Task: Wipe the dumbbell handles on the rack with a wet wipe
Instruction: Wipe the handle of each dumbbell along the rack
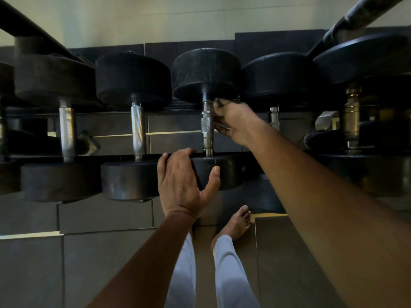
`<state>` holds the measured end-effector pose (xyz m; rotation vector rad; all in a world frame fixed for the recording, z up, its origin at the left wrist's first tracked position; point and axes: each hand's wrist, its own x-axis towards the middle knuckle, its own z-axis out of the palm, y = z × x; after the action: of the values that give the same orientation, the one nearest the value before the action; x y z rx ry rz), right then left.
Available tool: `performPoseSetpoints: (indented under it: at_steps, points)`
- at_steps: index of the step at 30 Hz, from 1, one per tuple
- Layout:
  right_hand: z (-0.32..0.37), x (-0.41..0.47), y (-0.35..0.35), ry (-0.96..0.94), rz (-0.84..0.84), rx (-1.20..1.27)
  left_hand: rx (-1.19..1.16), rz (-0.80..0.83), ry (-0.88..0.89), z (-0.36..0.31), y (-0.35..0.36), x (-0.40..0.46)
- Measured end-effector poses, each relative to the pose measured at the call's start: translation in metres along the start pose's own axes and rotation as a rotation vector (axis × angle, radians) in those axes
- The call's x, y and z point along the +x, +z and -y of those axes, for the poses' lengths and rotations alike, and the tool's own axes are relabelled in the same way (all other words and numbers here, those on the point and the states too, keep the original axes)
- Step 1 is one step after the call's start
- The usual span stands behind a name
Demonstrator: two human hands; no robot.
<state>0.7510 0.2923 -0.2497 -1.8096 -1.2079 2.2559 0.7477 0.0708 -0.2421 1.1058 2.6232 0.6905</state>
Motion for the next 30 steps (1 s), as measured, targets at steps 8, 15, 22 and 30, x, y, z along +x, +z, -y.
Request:
performPoseSetpoints:
  at_steps: [8,15,22,30]
  points:
    - [-0.009,-0.001,-0.011,-0.039,0.060,-0.266,-0.008,-0.008,0.005,0.001,0.001,0.000]
    - [-0.021,-0.016,-0.029,0.058,0.250,-0.585,0.003,-0.012,0.006,0.002,0.002,-0.001]
    - [-0.022,-0.024,-0.034,0.011,0.307,-0.846,-0.004,-0.021,0.016,0.002,0.002,0.000]
    - [0.006,-0.050,-0.036,-0.099,0.274,-1.117,-0.009,-0.026,0.016,0.002,0.002,-0.001]
